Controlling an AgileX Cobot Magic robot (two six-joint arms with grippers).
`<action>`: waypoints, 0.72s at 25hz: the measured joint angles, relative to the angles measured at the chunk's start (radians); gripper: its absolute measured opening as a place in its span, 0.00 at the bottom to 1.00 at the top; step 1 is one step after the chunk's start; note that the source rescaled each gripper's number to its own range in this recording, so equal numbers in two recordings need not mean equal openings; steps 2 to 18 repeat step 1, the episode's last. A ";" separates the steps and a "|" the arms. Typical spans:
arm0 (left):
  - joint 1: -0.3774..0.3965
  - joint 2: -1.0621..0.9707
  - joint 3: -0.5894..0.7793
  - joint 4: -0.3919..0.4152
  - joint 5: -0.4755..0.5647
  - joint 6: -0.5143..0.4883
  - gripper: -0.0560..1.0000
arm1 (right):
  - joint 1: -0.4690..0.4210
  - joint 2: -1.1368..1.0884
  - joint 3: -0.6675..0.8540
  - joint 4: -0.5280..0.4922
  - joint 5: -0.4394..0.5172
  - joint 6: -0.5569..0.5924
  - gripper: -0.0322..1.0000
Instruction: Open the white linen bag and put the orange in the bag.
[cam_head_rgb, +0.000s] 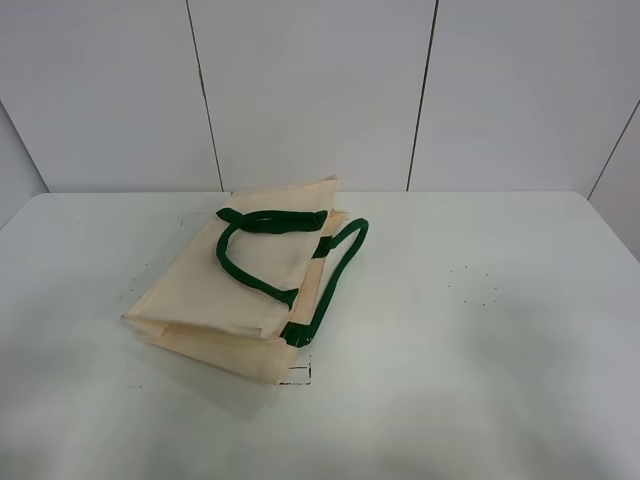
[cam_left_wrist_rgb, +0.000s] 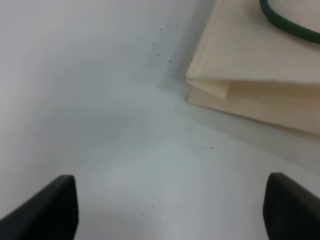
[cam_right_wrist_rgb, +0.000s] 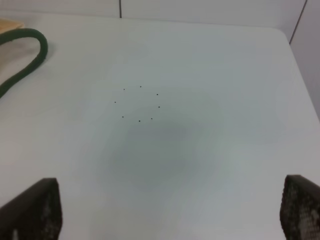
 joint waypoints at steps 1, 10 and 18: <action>0.000 0.000 0.000 0.000 0.000 0.000 0.97 | 0.000 0.000 0.000 0.000 0.000 0.000 1.00; 0.000 0.000 0.000 0.000 0.000 0.000 0.97 | 0.000 0.000 0.000 0.000 0.000 0.000 1.00; 0.000 0.000 0.000 0.000 0.000 0.000 0.97 | 0.000 0.000 0.000 0.000 0.000 0.000 1.00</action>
